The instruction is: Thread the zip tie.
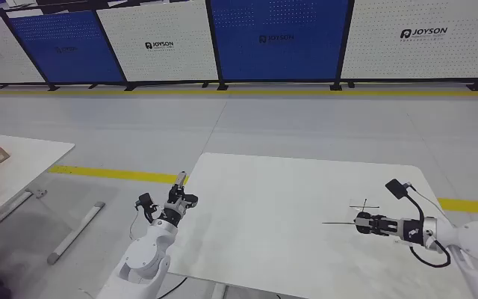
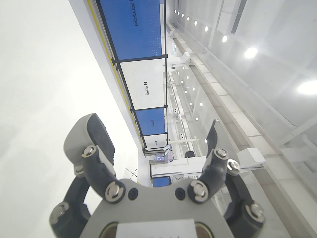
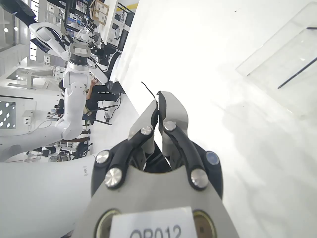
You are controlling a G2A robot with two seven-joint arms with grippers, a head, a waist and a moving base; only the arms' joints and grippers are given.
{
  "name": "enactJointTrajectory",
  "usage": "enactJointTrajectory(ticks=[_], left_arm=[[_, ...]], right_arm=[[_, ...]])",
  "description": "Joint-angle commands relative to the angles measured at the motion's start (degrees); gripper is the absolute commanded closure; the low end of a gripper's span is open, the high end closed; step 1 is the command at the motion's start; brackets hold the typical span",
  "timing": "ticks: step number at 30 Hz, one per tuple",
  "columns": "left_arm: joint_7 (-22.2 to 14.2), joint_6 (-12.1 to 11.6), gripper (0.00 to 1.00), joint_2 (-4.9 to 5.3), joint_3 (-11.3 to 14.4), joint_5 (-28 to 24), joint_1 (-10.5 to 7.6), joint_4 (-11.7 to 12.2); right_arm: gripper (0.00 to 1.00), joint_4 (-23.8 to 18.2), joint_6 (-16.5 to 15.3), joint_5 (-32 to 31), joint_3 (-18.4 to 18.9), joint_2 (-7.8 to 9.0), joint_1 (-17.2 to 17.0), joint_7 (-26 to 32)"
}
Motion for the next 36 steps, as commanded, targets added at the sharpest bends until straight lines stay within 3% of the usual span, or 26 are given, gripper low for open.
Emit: enactJointTrajectory(ticks=[1, 3, 6, 11, 16, 20, 24, 32, 34, 36], left_arm=[[0.0, 0.0, 0.0, 0.0, 0.0, 0.0, 0.0, 0.0], [0.0, 0.0, 0.0, 0.0, 0.0, 0.0, 0.0, 0.0], [0.0, 0.0, 0.0, 0.0, 0.0, 0.0, 0.0, 0.0], [0.0, 0.0, 0.0, 0.0, 0.0, 0.0, 0.0, 0.0], [0.0, 0.0, 0.0, 0.0, 0.0, 0.0, 0.0, 0.0], [0.0, 0.0, 0.0, 0.0, 0.0, 0.0, 0.0, 0.0], [0.0, 0.0, 0.0, 0.0, 0.0, 0.0, 0.0, 0.0], [-0.15, 0.15, 0.0, -0.01, 0.03, -0.13, -0.03, 0.0], [-1.65, 1.85, 0.0, 0.04, -0.16, -0.68, -0.21, -0.83], [-4.72, 5.84, 0.0, 0.24, -0.7, -1.43, 0.2, -3.26]], right_arm=[[1.0, 0.0, 0.0, 0.0, 0.0, 0.0, 0.0, 0.0], [1.0, -1.5, -0.79, -1.12, -0.41, -0.16, -0.75, -3.51], [1.0, -3.26, -7.26, -0.21, -1.16, -0.42, -0.96, -4.56], [1.0, -8.43, -7.26, -3.61, -3.23, -1.06, 0.19, -8.36], [1.0, -10.48, -7.26, -10.65, -8.3, -2.14, 3.01, -13.83], [1.0, -9.1, -7.26, -16.39, -14.72, -3.58, 6.67, -19.41], [1.0, -3.84, -7.26, -19.29, -21.33, -5.56, 11.69, -22.5], [1.0, -3.84, -7.26, -19.29, -21.33, -5.56, 11.69, -22.5], [1.0, -3.84, -7.26, -19.29, -21.33, -5.56, 11.69, -22.5], [1.0, -4.03, -4.85, -23.8, -21.12, -5.46, 11.45, -24.1]])
